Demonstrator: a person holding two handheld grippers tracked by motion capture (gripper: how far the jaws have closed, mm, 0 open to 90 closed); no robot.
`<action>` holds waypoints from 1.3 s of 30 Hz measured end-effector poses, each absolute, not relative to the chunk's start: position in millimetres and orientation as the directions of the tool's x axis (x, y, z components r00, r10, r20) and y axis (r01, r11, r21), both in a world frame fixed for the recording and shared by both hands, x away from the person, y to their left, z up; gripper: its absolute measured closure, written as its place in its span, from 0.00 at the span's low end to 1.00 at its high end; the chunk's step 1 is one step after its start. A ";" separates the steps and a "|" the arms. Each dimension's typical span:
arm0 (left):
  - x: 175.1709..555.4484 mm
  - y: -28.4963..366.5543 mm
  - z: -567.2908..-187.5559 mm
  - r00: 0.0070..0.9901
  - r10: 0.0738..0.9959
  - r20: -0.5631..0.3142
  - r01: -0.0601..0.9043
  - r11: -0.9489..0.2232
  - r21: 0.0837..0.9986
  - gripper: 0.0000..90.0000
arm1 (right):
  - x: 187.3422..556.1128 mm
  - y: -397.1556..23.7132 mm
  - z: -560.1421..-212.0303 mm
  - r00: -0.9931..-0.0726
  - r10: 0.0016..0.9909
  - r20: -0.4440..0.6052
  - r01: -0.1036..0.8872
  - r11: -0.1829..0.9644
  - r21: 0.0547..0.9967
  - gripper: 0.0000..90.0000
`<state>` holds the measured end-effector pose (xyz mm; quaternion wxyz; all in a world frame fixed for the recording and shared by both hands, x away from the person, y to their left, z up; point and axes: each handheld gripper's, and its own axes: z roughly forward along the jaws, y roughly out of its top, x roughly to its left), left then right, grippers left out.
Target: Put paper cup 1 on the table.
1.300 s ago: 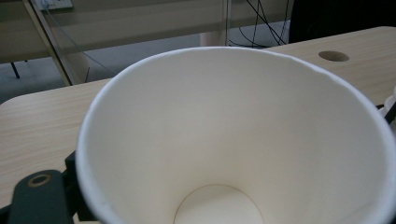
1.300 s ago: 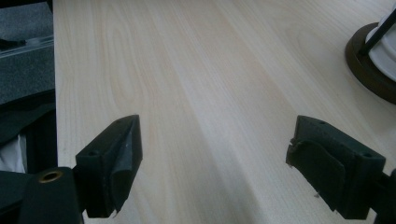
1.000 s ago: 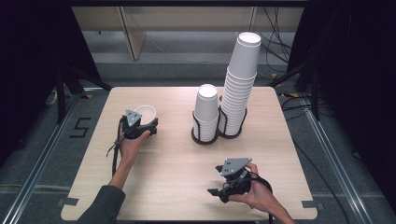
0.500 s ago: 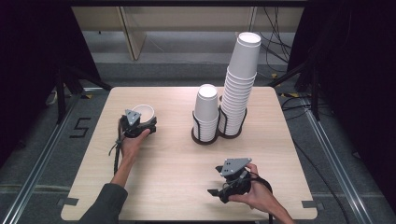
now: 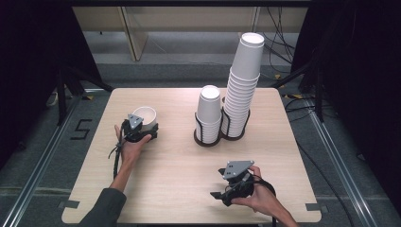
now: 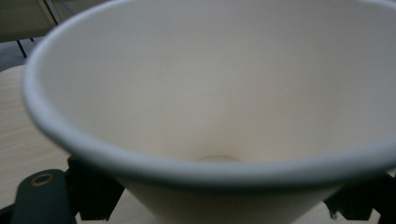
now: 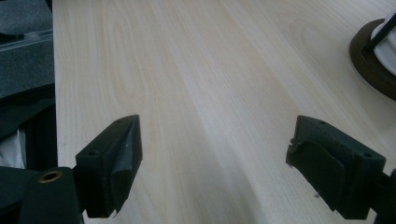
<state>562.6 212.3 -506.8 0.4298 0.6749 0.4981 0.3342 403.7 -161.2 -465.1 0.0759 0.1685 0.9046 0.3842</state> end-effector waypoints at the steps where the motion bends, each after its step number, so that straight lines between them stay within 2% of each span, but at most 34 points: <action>1: 561.5 212.7 -507.3 0.283 0.959 0.028 0.393 -0.143 0.909 0.16 | 403.7 -161.3 -465.2 -0.932 0.363 -0.010 0.244 0.648 0.721 0.20; 18: 537.3 224.4 -499.1 0.309 0.951 -0.028 0.419 -0.109 0.902 0.16 | 404.4 -163.1 -464.6 -0.929 0.370 -0.003 0.251 0.637 0.729 0.20; 22: 521.0 225.8 -490.1 0.309 0.951 -0.033 0.437 -0.111 0.893 0.16 | 405.2 -166.2 -463.3 -0.923 0.385 0.007 0.266 0.624 0.735 0.20; 29: 485.1 228.3 -472.4 0.317 0.947 -0.062 0.402 -0.074 0.913 0.16 | 405.7 -171.0 -461.4 -0.913 0.408 0.006 0.280 0.615 0.737 0.20; 30: 479.7 228.6 -470.4 0.325 0.944 -0.064 0.401 -0.076 0.913 0.16 | 407.1 -171.5 -461.0 -0.919 0.395 -0.011 0.257 0.621 0.741 0.20; 39: 436.2 216.8 -461.3 0.384 0.917 -0.107 0.374 -0.049 0.926 0.16 | 408.9 -176.7 -459.6 -0.904 0.427 -0.003 0.283 0.605 0.745 0.20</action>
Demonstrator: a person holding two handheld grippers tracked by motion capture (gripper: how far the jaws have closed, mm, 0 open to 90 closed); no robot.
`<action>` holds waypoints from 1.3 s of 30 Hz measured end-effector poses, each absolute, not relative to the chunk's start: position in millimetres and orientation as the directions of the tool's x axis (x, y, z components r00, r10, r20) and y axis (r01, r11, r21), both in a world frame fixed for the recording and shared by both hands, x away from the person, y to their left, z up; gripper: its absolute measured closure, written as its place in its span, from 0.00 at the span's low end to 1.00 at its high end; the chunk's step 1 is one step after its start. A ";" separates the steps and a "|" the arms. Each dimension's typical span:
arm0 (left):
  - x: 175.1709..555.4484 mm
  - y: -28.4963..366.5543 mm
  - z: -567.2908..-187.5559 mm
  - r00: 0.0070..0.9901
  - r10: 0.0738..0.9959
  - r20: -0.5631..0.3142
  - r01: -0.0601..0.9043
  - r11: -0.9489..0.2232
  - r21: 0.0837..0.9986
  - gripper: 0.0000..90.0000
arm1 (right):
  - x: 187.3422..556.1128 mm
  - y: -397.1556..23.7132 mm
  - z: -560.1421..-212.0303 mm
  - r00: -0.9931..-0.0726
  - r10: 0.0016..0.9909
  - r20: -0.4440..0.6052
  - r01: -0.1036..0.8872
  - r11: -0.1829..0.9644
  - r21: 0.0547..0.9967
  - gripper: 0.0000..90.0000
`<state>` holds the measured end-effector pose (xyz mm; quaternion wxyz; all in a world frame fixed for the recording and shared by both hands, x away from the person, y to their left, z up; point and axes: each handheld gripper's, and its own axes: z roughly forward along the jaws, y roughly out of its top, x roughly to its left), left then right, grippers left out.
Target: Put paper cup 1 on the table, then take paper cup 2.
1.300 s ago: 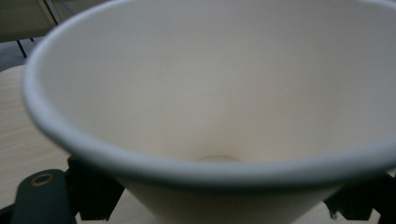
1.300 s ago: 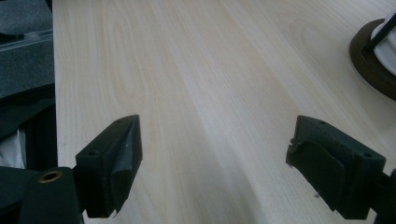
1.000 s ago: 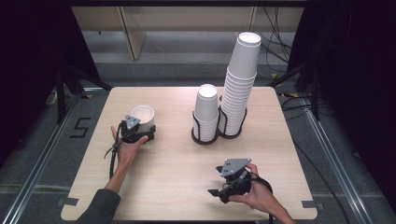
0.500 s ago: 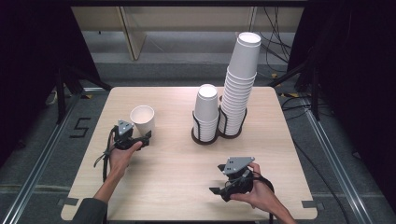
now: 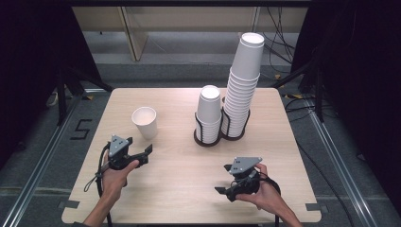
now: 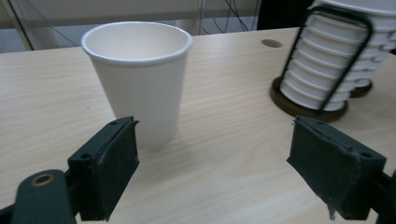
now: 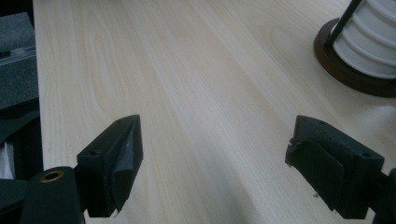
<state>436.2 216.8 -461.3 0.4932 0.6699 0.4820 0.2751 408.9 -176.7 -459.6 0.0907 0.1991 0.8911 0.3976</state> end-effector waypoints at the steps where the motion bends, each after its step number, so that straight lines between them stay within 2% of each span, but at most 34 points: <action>1: 431.3 214.7 -461.9 0.394 0.913 -0.104 0.372 -0.055 0.927 0.16 | 409.6 -177.4 -459.4 -0.905 0.426 0.002 0.285 0.603 0.745 0.20; 6: 412.5 205.6 -469.3 0.457 0.878 -0.140 0.387 -0.054 0.921 0.16 | 410.9 -180.5 -459.0 -0.890 0.456 0.006 0.306 0.589 0.748 0.20; 16: 384.9 192.4 -480.9 0.523 0.845 -0.110 0.368 -0.108 0.923 0.16 | 412.6 -185.8 -461.3 -0.872 0.490 0.015 0.335 0.574 0.747 0.20; 30: 358.7 185.2 -482.0 0.550 0.829 -0.104 0.352 -0.117 0.929 0.16 | 416.4 -189.6 -465.6 -0.866 0.501 0.006 0.340 0.579 0.741 0.20; 39: 354.5 184.6 -485.6 0.554 0.827 -0.096 0.348 -0.125 0.929 0.16 | 417.8 -197.8 -456.1 -0.834 0.551 0.017 0.365 0.529 0.766 0.21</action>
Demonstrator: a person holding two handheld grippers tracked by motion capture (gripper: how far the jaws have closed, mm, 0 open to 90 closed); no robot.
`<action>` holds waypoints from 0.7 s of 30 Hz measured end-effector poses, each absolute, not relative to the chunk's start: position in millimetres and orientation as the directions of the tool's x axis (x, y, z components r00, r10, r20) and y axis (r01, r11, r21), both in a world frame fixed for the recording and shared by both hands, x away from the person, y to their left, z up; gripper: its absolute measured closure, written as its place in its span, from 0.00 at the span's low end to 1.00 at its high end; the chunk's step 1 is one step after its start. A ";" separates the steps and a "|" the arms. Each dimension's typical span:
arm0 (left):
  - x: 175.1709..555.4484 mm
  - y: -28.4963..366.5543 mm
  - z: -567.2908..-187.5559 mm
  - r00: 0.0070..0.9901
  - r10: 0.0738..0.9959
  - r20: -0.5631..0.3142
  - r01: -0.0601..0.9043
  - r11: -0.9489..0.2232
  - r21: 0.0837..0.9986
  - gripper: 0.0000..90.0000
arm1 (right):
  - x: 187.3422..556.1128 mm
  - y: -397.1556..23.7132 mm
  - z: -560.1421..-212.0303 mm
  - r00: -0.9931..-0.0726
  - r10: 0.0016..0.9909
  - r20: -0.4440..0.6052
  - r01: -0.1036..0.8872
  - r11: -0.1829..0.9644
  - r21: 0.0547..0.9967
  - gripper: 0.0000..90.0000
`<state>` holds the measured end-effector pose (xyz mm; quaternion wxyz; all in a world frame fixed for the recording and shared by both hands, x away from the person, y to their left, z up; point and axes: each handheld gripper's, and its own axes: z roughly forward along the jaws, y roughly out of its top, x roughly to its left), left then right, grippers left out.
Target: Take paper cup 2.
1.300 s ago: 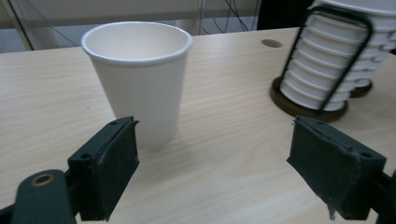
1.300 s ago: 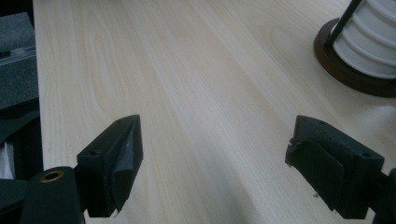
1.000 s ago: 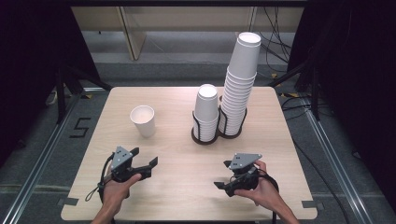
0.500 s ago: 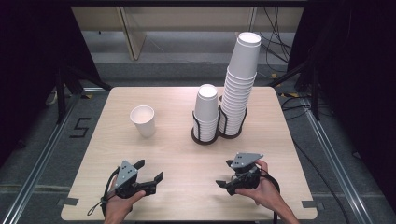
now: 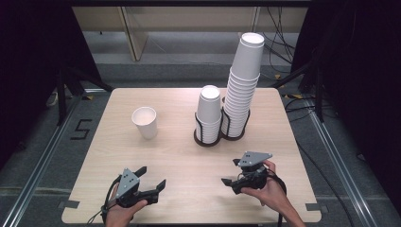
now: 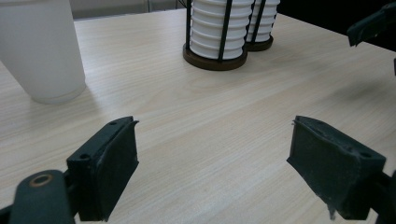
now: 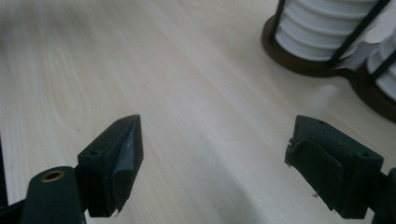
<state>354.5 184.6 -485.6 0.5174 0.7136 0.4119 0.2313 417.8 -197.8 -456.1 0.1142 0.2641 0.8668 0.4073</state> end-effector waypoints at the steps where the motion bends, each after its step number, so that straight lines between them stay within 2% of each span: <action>1: 354.6 184.9 -485.8 0.553 0.828 -0.098 0.349 -0.124 0.929 0.16 | 417.2 -199.0 -454.0 -0.827 0.562 0.026 0.379 0.523 0.763 0.21; 3: 354.6 184.6 -485.0 0.553 0.827 -0.099 0.345 -0.120 0.931 0.16 | 419.1 -203.3 -448.9 -0.819 0.573 0.001 0.362 0.516 0.777 0.21; 10: 352.7 179.2 -485.5 0.576 0.813 -0.088 0.331 -0.133 0.934 0.16 | 428.0 -225.2 -424.9 -0.731 0.680 0.052 0.414 0.382 0.826 0.20; 13: 352.7 179.5 -486.1 0.583 0.809 -0.079 0.328 -0.145 0.934 0.16 | 435.5 -232.8 -412.8 -0.722 0.691 0.045 0.392 0.355 0.848 0.21; 14: 352.4 179.8 -486.2 0.579 0.811 -0.079 0.332 -0.146 0.932 0.16 | 435.1 -234.3 -406.9 -0.698 0.712 0.068 0.419 0.330 0.846 0.21; 21: 354.5 181.0 -488.4 0.577 0.812 -0.082 0.338 -0.147 0.930 0.16 | 451.8 -250.6 -365.1 -0.657 0.754 0.011 0.346 0.289 0.892 0.19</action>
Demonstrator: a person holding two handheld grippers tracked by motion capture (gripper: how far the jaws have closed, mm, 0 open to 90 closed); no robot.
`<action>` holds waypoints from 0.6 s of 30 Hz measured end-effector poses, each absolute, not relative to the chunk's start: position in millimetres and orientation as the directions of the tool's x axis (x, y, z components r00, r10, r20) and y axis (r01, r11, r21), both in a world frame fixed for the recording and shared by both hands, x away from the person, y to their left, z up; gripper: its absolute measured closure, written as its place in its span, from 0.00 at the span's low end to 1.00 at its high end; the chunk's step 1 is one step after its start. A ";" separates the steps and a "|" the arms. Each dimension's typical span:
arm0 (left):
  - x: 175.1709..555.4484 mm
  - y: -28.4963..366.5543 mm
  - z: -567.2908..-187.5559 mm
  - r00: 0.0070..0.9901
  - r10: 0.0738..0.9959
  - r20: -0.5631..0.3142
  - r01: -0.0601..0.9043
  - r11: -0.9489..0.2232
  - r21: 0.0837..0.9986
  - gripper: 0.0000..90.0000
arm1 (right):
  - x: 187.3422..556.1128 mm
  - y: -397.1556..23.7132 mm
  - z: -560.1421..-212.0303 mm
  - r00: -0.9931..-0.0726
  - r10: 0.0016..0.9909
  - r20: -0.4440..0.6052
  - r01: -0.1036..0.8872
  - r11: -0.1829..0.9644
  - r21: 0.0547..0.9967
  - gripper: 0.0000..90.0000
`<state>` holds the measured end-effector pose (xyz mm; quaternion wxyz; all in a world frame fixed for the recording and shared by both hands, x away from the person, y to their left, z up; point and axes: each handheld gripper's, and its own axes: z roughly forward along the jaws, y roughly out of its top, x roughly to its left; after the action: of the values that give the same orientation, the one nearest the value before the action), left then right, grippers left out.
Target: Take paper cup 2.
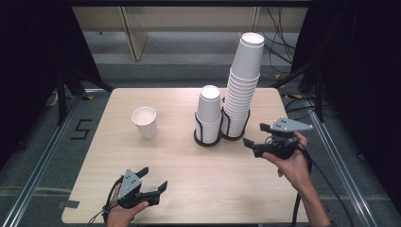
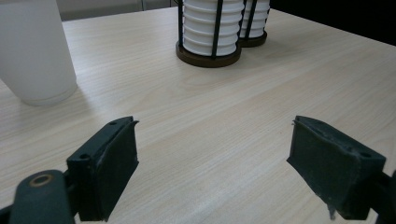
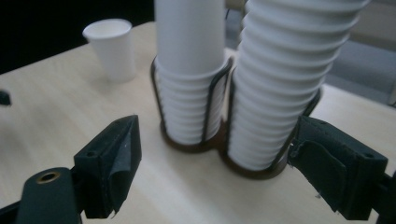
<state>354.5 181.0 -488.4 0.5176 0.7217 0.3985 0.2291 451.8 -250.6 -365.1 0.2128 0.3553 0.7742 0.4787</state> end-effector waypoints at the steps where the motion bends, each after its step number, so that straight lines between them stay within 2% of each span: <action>1: 354.8 181.3 -488.3 0.576 0.813 -0.081 0.339 -0.148 0.929 0.16 | 454.9 -252.2 -360.9 -0.652 0.759 0.002 0.334 0.285 0.899 0.19; 8: 355.2 180.3 -488.9 0.588 0.806 -0.075 0.343 -0.164 0.925 0.16 | 479.6 -259.5 -312.9 -0.612 0.791 0.013 0.285 0.205 0.936 0.17; 18: 355.7 177.9 -490.3 0.605 0.793 -0.074 0.344 -0.177 0.922 0.16 | 512.9 -256.0 -264.0 -0.577 0.817 0.001 0.276 0.195 0.941 0.17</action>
<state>355.7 177.9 -490.3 0.5119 0.7353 0.3865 0.2190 512.9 -256.0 -264.0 0.2643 0.3763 0.7262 0.5110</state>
